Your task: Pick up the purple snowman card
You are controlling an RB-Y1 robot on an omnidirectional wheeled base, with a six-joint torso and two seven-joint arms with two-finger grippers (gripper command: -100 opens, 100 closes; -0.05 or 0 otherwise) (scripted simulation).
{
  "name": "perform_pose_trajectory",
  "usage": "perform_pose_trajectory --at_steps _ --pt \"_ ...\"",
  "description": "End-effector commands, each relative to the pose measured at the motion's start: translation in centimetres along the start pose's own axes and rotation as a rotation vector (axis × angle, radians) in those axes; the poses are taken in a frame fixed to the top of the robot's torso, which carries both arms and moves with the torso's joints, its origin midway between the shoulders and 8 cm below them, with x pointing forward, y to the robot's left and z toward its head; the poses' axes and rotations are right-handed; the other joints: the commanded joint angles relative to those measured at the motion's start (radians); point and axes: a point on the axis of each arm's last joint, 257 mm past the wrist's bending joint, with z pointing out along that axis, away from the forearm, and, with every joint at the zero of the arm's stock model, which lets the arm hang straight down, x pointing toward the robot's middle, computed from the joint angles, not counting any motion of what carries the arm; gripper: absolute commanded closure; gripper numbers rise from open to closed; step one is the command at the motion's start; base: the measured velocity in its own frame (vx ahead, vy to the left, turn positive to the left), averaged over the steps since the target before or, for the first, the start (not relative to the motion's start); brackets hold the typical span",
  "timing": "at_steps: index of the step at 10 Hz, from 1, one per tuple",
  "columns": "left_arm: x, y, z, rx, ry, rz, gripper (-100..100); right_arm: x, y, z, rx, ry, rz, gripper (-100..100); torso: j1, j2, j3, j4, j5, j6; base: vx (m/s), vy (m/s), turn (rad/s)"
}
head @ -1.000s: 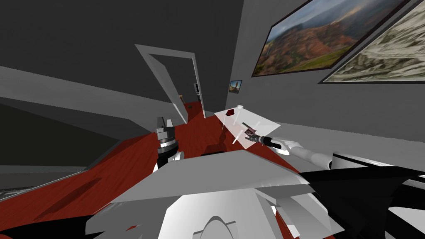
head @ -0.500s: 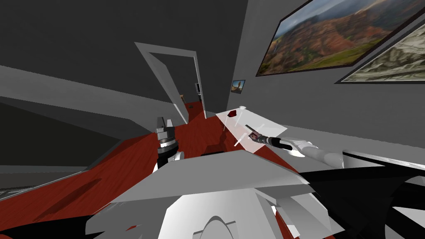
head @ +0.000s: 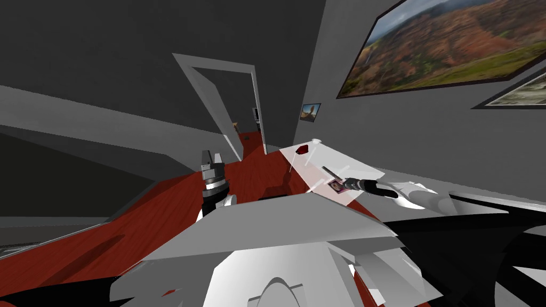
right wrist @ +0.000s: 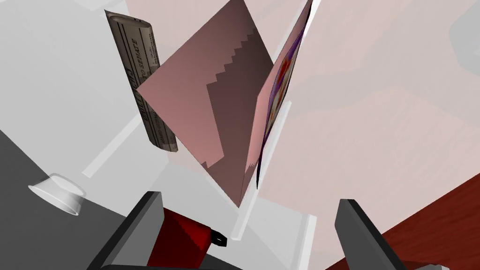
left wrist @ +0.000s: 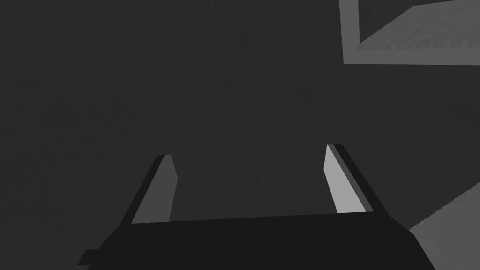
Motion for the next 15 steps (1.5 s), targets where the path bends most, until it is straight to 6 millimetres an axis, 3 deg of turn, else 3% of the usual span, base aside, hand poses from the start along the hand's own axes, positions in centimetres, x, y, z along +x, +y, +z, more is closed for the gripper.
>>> perform_pose_trajectory --at_steps 1,2,3,4,7,8,12,13,14,15 --pt "0.0 0.0 0.0 0.0 0.0 0.0 0 2.5 0.2 -0.3 0.001 0.052 -0.006 -100 0.0 0.0 0.0 0.0 0.0 0.0 0.195 -0.008 0.04" --pt "0.0 0.0 0.0 0.0 0.0 0.0 0 1.4 -0.2 -0.2 0.003 0.031 -0.003 -100 0.0 0.001 0.0 0.0 0.0 0.0 0.087 -0.002 0.01" --pt "0.0 0.0 0.0 0.0 0.0 0.0 0 1.6 -0.2 -0.2 0.002 0.035 -0.004 0 0.0 0.006 0.003 0.001 0.0 0.0 0.017 -0.001 0.003" --pt "0.0 0.0 0.0 0.0 0.0 0.0 0 1.9 0.5 0.6 0.005 0.035 0.003 -100 0.0 0.011 0.006 0.002 0.0 0.001 0.019 -0.026 0.055" --pt "0.0 0.0 0.0 0.0 0.0 0.0 0 2.0 0.6 0.8 0.007 0.035 0.006 -100 -0.002 0.014 0.008 0.003 -0.001 0.001 0.008 -0.029 0.022" --pt "0.0 0.0 0.0 0.0 0.0 0.0 0 2.0 0.7 0.9 0.007 0.035 0.006 100 -0.001 0.014 0.008 0.003 -0.001 0.001 0.0 0.0 0.0" --pt "0.0 0.0 0.0 0.0 0.0 0.0 0 2.0 0.7 0.8 0.006 0.035 0.005 100 0.0 0.015 0.009 0.003 -0.001 0.001 0.0 0.0 0.0" --pt "0.0 0.0 0.0 0.0 0.0 0.0 0 2.0 0.7 0.8 0.006 0.035 0.005 0 0.0 0.015 0.009 0.003 -0.001 0.001 0.0 0.0 0.0" --pt "0.0 0.0 0.0 0.0 0.0 0.0 0 1.7 0.1 0.1 0.003 0.034 -0.001 100 0.0 0.015 0.009 0.003 -0.001 0.001 -0.011 0.027 -0.06" --pt "0.0 0.0 0.0 0.0 0.0 0.0 0 1.6 -0.2 -0.2 0.002 0.034 -0.004 100 0.001 0.016 0.009 0.004 0.0 0.002 -0.017 0.041 -0.065"
